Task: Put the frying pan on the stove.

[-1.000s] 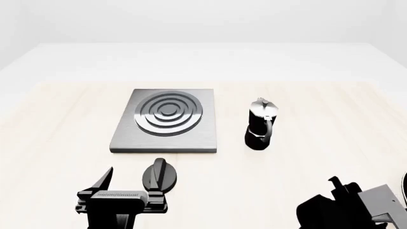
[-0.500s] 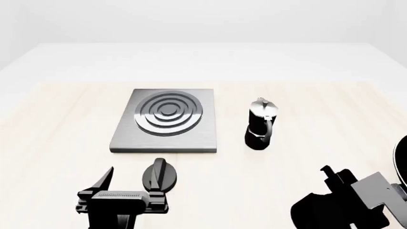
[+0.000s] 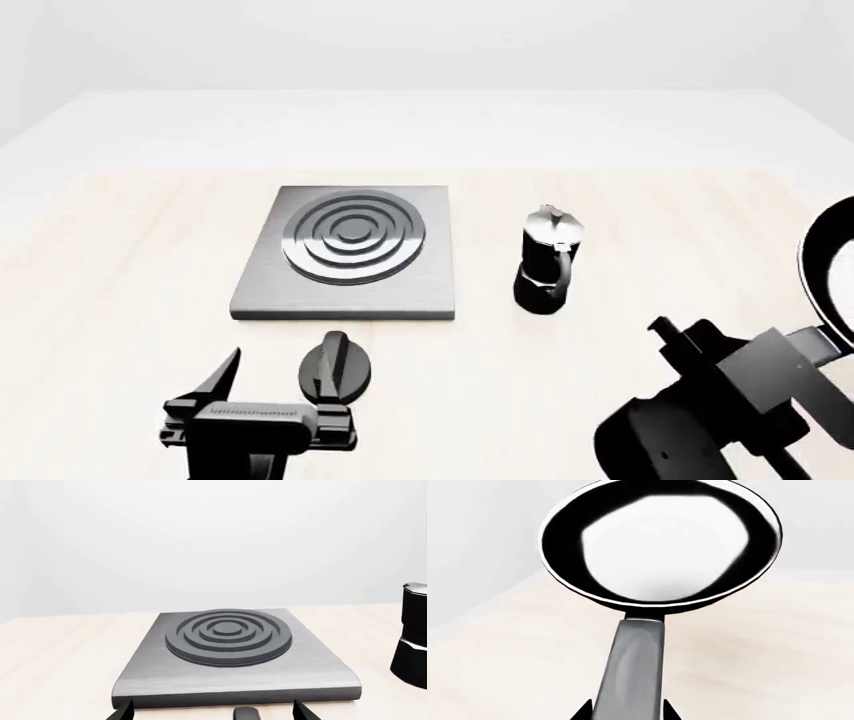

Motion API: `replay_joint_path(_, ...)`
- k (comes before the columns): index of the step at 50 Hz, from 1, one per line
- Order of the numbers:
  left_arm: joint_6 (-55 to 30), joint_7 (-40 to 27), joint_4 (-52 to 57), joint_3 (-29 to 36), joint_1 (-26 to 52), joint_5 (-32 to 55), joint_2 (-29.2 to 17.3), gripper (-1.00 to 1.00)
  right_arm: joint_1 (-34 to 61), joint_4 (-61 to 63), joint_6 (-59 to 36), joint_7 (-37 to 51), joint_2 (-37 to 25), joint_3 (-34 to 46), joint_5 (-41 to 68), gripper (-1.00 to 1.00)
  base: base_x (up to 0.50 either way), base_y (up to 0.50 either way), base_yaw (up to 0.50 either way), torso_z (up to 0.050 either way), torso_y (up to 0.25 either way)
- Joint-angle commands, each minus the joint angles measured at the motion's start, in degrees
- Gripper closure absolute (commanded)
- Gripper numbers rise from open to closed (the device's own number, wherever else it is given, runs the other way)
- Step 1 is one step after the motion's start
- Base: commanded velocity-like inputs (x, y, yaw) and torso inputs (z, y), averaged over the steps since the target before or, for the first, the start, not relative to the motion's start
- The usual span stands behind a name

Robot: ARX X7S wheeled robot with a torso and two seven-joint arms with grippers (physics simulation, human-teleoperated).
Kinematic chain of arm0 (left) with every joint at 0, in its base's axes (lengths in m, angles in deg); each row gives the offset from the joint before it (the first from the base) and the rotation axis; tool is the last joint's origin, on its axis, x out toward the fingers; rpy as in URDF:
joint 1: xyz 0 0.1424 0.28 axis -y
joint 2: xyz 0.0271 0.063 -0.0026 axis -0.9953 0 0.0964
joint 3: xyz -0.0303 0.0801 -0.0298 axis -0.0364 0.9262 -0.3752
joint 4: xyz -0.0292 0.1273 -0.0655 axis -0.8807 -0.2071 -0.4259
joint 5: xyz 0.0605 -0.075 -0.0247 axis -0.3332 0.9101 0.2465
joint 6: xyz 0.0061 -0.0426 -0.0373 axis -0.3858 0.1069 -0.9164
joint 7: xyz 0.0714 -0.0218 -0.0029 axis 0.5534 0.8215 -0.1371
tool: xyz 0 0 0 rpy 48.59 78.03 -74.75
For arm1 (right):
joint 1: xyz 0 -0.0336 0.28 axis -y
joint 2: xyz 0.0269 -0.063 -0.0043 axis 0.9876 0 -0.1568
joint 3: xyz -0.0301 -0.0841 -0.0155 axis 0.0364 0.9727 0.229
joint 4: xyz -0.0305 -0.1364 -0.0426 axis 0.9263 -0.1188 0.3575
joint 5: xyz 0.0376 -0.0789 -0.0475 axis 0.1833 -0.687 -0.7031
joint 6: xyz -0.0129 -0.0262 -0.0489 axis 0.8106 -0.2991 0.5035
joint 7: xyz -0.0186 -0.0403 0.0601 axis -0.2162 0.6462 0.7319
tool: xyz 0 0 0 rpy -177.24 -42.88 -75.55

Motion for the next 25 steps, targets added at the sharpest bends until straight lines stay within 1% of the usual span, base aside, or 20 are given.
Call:
replay_joint_path(1, 0.6, -0.2, -0.1, 0.9, -0.4, -0.9, -0.2, -1.00, 0.4, 6.2, -1.6, -1.5, -1.6, 4.2, -2.5, 1.00, 0.00, 0.00, 0.00, 0.000, 0.000)
replay_joint_path(16, 1.0, -0.6, -0.5, 1.0, -0.5, -0.5, -0.2, -1.00, 0.1, 10.8, -2.2, -4.1, -2.2, 8.4, -2.3, 1.00, 0.00, 0.00, 0.00, 0.000, 0.001)
replay_joint_path(25, 1.1, -1.1, -0.1, 0.7, -0.9, -0.2, -0.4, -1.00, 1.0, 14.1, -3.0, -7.3, -2.8, 12.0, -1.4, 1.00, 0.00, 0.00, 0.00, 0.002, 0.001)
